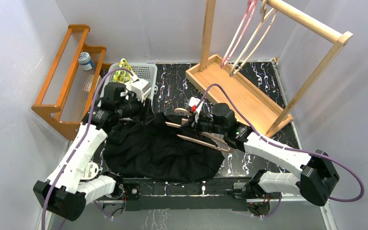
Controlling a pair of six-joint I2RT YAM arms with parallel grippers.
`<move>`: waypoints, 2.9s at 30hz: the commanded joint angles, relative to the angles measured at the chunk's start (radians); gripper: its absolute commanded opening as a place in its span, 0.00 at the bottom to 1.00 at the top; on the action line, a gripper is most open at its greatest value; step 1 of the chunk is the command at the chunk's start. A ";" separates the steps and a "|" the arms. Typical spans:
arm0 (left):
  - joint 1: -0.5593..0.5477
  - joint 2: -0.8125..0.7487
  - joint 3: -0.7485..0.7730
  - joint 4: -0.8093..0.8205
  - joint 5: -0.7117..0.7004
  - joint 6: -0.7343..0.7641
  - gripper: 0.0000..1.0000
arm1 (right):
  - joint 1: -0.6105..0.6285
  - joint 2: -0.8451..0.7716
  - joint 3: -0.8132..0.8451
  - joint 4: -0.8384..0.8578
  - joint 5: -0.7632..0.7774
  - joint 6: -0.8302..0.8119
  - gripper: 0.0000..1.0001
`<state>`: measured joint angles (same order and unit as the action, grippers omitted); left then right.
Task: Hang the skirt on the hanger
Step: Hang the skirt on the hanger.
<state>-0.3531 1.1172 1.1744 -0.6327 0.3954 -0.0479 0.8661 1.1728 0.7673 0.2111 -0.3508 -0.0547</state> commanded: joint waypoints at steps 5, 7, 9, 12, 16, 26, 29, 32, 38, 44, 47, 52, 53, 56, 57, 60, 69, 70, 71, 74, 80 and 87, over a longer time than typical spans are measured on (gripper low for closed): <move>0.005 -0.011 -0.078 0.116 0.212 0.551 0.61 | 0.005 -0.034 0.012 0.075 -0.026 0.001 0.00; 0.007 0.062 -0.023 0.027 0.383 0.613 0.63 | 0.005 -0.036 0.015 0.069 -0.028 0.003 0.00; 0.008 0.138 0.020 -0.050 0.424 0.680 0.62 | 0.005 -0.041 0.026 0.053 -0.033 0.003 0.00; 0.023 0.203 0.032 -0.096 0.438 0.772 0.43 | 0.005 -0.051 0.029 0.039 -0.028 0.000 0.00; 0.183 0.219 0.054 -0.064 0.718 0.772 0.34 | 0.005 -0.058 0.030 0.015 -0.030 -0.002 0.00; 0.199 0.295 0.054 -0.230 0.793 0.876 0.41 | 0.005 -0.035 0.066 -0.009 -0.029 0.003 0.00; 0.200 0.320 0.033 -0.206 0.788 0.869 0.31 | 0.005 -0.030 0.076 -0.021 -0.035 0.000 0.00; 0.200 0.331 0.047 -0.196 0.876 0.863 0.11 | 0.004 -0.028 0.079 -0.024 -0.036 0.000 0.00; 0.200 0.330 0.070 -0.217 0.936 0.862 0.00 | 0.005 -0.009 0.088 -0.015 -0.039 0.010 0.00; 0.200 0.293 0.062 -0.218 1.034 0.853 0.00 | 0.005 0.036 0.103 0.009 -0.056 0.030 0.00; 0.200 0.281 0.058 -0.221 1.088 0.852 0.00 | 0.008 0.061 0.110 0.042 -0.065 0.045 0.00; 0.198 0.258 0.038 -0.216 1.065 0.846 0.00 | 0.010 0.096 0.117 0.122 -0.049 0.073 0.00; 0.198 0.256 0.034 -0.207 1.049 0.839 0.06 | 0.012 0.103 0.116 0.134 -0.048 0.077 0.00; 0.198 0.219 0.021 -0.091 0.922 0.698 0.37 | 0.015 0.113 0.106 0.172 -0.046 0.089 0.00; 0.198 0.208 0.026 -0.074 0.871 0.674 0.45 | 0.015 0.113 0.101 0.182 -0.044 0.092 0.00; 0.198 0.166 0.041 -0.065 0.768 0.676 0.58 | 0.017 0.112 0.091 0.197 -0.047 0.095 0.00; 0.198 0.246 0.119 -0.335 0.674 0.907 0.59 | 0.017 0.107 0.100 0.200 -0.066 0.099 0.00; 0.198 0.246 0.127 -0.353 0.682 0.921 0.57 | 0.017 0.105 0.103 0.192 -0.066 0.097 0.00; 0.198 0.272 0.146 -0.393 0.689 0.947 0.55 | 0.017 0.101 0.106 0.185 -0.067 0.094 0.00; 0.198 0.328 0.183 -0.452 0.670 0.970 0.54 | 0.017 0.090 0.106 0.171 -0.068 0.091 0.00; 0.168 0.406 0.178 -0.505 0.703 1.012 0.54 | 0.017 0.079 0.112 0.166 -0.066 0.097 0.00; 0.110 0.392 0.126 -0.463 0.770 1.033 0.38 | 0.017 0.095 0.150 0.166 -0.088 0.104 0.00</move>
<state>-0.2195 1.5497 1.3163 -1.0878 1.0729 0.9394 0.8783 1.2964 0.8310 0.2909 -0.4080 0.0422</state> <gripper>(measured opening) 0.455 0.097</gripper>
